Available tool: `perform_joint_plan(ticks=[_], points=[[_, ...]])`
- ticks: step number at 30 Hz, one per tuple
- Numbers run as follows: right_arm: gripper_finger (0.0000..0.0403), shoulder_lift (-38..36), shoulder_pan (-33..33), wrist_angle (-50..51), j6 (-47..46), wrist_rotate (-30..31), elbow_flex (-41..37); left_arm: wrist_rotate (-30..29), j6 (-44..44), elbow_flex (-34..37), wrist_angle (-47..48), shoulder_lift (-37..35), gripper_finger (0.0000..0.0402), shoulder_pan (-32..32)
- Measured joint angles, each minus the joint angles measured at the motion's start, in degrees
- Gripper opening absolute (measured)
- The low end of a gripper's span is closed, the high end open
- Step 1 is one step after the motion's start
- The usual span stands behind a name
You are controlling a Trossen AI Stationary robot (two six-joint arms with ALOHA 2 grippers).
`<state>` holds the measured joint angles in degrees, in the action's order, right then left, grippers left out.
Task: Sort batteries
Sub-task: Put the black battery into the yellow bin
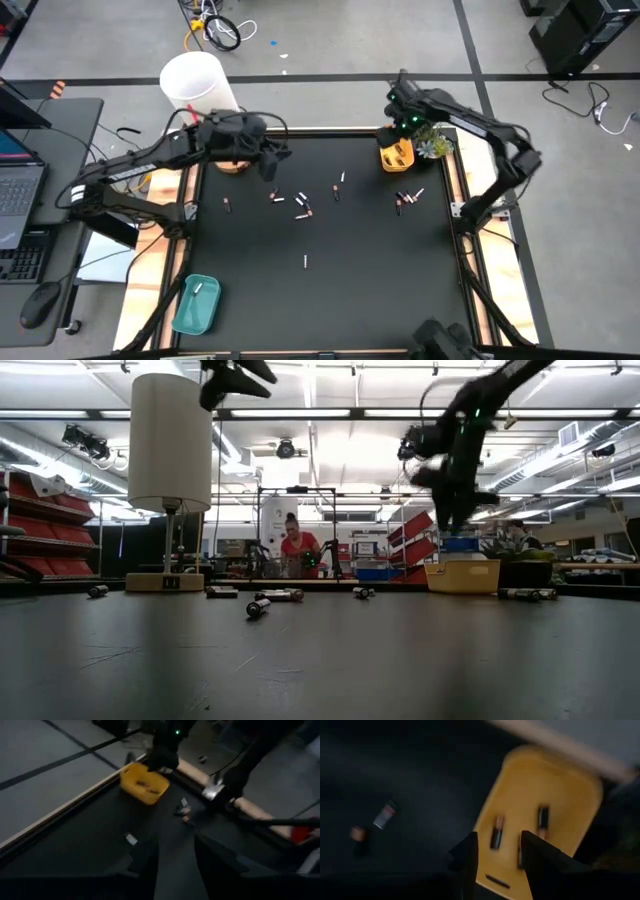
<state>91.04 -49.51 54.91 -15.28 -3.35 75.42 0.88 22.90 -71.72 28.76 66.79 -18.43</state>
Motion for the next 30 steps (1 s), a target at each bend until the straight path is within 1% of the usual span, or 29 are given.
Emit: perform_joint_plan(ticks=[3, 7, 10, 13, 17, 19, 22, 26, 28, 30], points=[[0.0133, -6.0, 1.9, -2.2, -0.1, 2.2, 1.6, 4.2, -0.4, 0.0, -4.2, 2.0, 0.0119, -2.1], [0.0133, -13.3, 5.4, -5.8, -1.8, 2.3, 1.6, 7.1, -1.1, 0.0, -11.8, 5.3, 0.0104, -3.7], [0.0133, -17.7, 9.7, -8.0, -4.0, 3.7, 1.6, 8.8, -1.3, 0.0, -17.9, 7.6, 0.0099, -4.1], [0.0133, -20.4, 15.1, -10.1, -4.7, 5.5, 1.6, 9.4, -2.1, 0.0, -22.4, 9.6, 0.0099, -4.1], [0.0133, -20.9, 20.8, -11.9, -5.8, 6.0, 1.6, 9.8, 0.3, 0.0, -24.3, 11.0, 0.0098, -4.1], [0.0133, -19.9, 22.9, -14.3, -3.6, 5.8, 1.6, 9.6, 1.7, 0.0, -24.3, 11.0, 0.0098, -4.0], [0.0133, -17.8, 25.7, -19.0, 0.4, 3.2, 1.6, 8.0, 2.0, 0.0, -24.2, 10.9, 0.0098, -3.2], [0.0133, -16.2, 27.6, -21.4, 2.4, -2.3, 1.6, 5.8, -2.7, 0.0, -23.4, 11.1, 0.0098, -3.2], [0.0133, -16.7, 28.4, -20.2, 3.2, -3.6, 1.6, 7.6, -4.1, 0.0, -21.6, 11.1, 0.0098, -3.3], [0.0133, -18.1, 29.1, -18.7, 4.3, -3.8, 1.6, 9.5, -4.5, 0.0, -21.8, 11.2, 0.0098, -3.2]])
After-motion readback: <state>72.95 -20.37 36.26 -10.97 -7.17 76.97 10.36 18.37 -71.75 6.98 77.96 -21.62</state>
